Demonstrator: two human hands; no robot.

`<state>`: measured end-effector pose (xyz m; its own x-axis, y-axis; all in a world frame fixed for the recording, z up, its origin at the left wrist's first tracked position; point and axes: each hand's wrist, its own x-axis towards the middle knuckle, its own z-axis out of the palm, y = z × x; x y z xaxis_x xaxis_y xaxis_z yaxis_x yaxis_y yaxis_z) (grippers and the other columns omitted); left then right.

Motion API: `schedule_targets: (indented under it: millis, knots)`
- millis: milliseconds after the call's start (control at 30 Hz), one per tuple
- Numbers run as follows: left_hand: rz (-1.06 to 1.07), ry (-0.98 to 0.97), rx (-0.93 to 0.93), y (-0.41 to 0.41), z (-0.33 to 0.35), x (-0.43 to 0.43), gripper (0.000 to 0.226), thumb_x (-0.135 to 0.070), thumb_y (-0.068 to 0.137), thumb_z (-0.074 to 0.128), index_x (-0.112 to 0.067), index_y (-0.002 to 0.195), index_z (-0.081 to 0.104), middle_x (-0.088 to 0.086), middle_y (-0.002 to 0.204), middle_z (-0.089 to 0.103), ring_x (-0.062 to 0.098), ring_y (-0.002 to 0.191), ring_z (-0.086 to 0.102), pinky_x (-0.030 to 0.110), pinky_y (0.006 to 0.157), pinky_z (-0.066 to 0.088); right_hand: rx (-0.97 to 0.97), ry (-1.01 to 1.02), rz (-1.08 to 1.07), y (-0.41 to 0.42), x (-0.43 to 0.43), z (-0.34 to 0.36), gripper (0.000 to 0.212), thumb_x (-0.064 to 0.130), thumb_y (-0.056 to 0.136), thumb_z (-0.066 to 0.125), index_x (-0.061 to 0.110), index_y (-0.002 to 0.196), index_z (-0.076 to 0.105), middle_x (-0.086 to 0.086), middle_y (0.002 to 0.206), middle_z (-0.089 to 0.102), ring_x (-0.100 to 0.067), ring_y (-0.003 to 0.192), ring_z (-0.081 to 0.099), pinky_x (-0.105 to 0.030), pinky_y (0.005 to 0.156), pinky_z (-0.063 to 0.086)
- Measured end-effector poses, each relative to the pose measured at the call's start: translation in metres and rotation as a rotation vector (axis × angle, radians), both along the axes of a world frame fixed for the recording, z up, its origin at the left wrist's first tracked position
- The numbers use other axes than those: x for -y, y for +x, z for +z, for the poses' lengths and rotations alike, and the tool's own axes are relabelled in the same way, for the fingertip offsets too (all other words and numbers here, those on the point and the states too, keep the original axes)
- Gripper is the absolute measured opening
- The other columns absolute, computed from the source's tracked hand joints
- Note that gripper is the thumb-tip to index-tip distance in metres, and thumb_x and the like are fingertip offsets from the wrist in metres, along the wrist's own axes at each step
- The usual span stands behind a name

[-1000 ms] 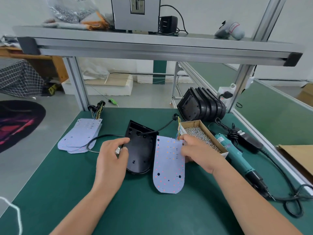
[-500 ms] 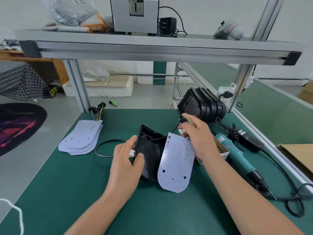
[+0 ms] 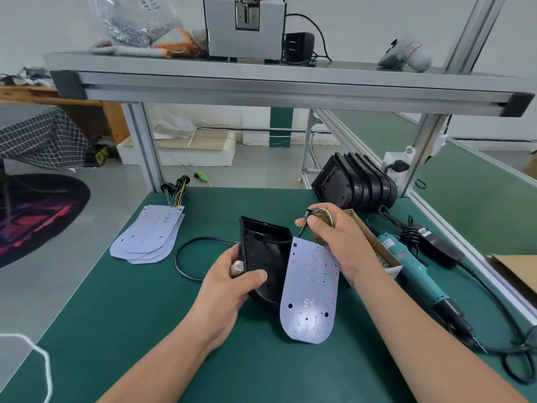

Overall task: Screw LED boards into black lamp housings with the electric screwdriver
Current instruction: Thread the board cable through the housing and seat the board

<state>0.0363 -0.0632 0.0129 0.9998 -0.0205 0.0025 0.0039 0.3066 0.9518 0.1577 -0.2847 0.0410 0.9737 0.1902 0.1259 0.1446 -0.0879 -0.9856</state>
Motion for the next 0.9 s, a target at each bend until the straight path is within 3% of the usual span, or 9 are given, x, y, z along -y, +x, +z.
schedule_targets:
  millis: [167,267,300,367,467,600,733,800,900]
  knots:
    - [0.018,-0.007,0.035,0.002,-0.003,0.004,0.078,-0.006,0.077,0.080,-0.017,0.149,0.051,0.012,0.137,0.070,0.035,0.130,0.064,0.047,0.110,0.051,-0.182,0.287,0.140,-0.004,-0.003,0.000,0.010,0.018,0.110,0.054,0.017,0.117,0.061,-0.018,0.116,0.078,-0.026,0.102,0.072,-0.035,0.075,0.060]
    - [-0.036,-0.016,0.062,-0.001,-0.004,0.007,0.085,-0.031,0.077,0.090,-0.011,0.148,0.049,0.014,0.142,0.066,0.034,0.133,0.061,0.051,0.112,0.049,-0.231,0.366,0.182,-0.008,-0.007,0.000,0.011,0.023,0.109,0.055,0.017,0.116,0.060,-0.020,0.118,0.077,-0.024,0.095,0.075,-0.033,0.068,0.060]
    - [-0.060,-0.043,0.058,-0.003,-0.003,0.009,0.081,-0.042,0.083,0.086,-0.007,0.147,0.050,0.016,0.144,0.064,0.034,0.133,0.061,0.052,0.111,0.049,-0.240,0.378,0.181,-0.008,-0.008,-0.001,0.011,0.023,0.109,0.055,0.016,0.116,0.060,-0.020,0.118,0.077,-0.023,0.094,0.076,-0.032,0.068,0.060]
    - [-0.069,-0.043,0.027,-0.002,-0.002,0.012,0.063,-0.054,0.103,0.058,-0.005,0.143,0.058,0.017,0.144,0.065,0.034,0.130,0.063,0.052,0.110,0.051,-0.246,0.405,0.171,-0.009,-0.009,-0.003,0.013,0.022,0.109,0.055,0.014,0.118,0.059,-0.020,0.116,0.077,-0.021,0.086,0.076,-0.030,0.064,0.059]
    - [0.014,0.002,-0.060,0.004,-0.001,0.014,0.053,-0.042,0.115,0.034,-0.007,0.135,0.068,0.016,0.133,0.072,0.037,0.121,0.068,0.053,0.104,0.055,-0.240,0.428,0.167,-0.010,-0.009,-0.004,0.015,0.022,0.109,0.055,0.012,0.120,0.057,-0.020,0.117,0.077,-0.020,0.077,0.074,-0.029,0.060,0.057]
    - [0.182,0.073,-0.068,0.011,0.000,0.006,0.041,-0.027,0.114,0.043,0.000,0.115,0.075,0.008,0.096,0.075,0.027,0.093,0.067,0.048,0.086,0.060,-0.223,0.461,0.195,-0.008,-0.007,-0.005,0.012,0.023,0.110,0.053,0.015,0.118,0.057,-0.020,0.123,0.075,-0.026,0.078,0.073,-0.032,0.061,0.058]
    - [0.142,0.012,-0.004,0.012,0.001,0.002,0.041,-0.029,0.103,0.056,0.010,0.113,0.065,0.035,0.121,0.064,0.033,0.102,0.067,0.051,0.092,0.061,-0.218,0.445,0.279,-0.010,-0.008,-0.005,0.016,0.024,0.112,0.050,0.014,0.123,0.055,-0.020,0.128,0.073,-0.020,0.074,0.072,-0.029,0.059,0.056]
    - [0.084,0.008,0.015,0.011,0.001,0.003,0.043,-0.031,0.105,0.055,0.008,0.117,0.066,0.036,0.124,0.064,0.035,0.105,0.069,0.044,0.089,0.061,-0.208,0.429,0.281,-0.009,-0.008,-0.006,0.017,0.024,0.112,0.049,0.013,0.124,0.055,-0.020,0.128,0.073,-0.015,0.068,0.070,-0.026,0.057,0.054]
    - [0.043,0.035,-0.004,0.009,0.000,0.005,0.044,-0.035,0.110,0.050,0.001,0.120,0.073,0.031,0.121,0.070,0.037,0.110,0.068,0.046,0.091,0.060,-0.214,0.440,0.283,-0.008,-0.007,-0.007,0.016,0.026,0.111,0.051,0.014,0.121,0.056,-0.021,0.130,0.072,-0.016,0.069,0.071,-0.027,0.059,0.056]
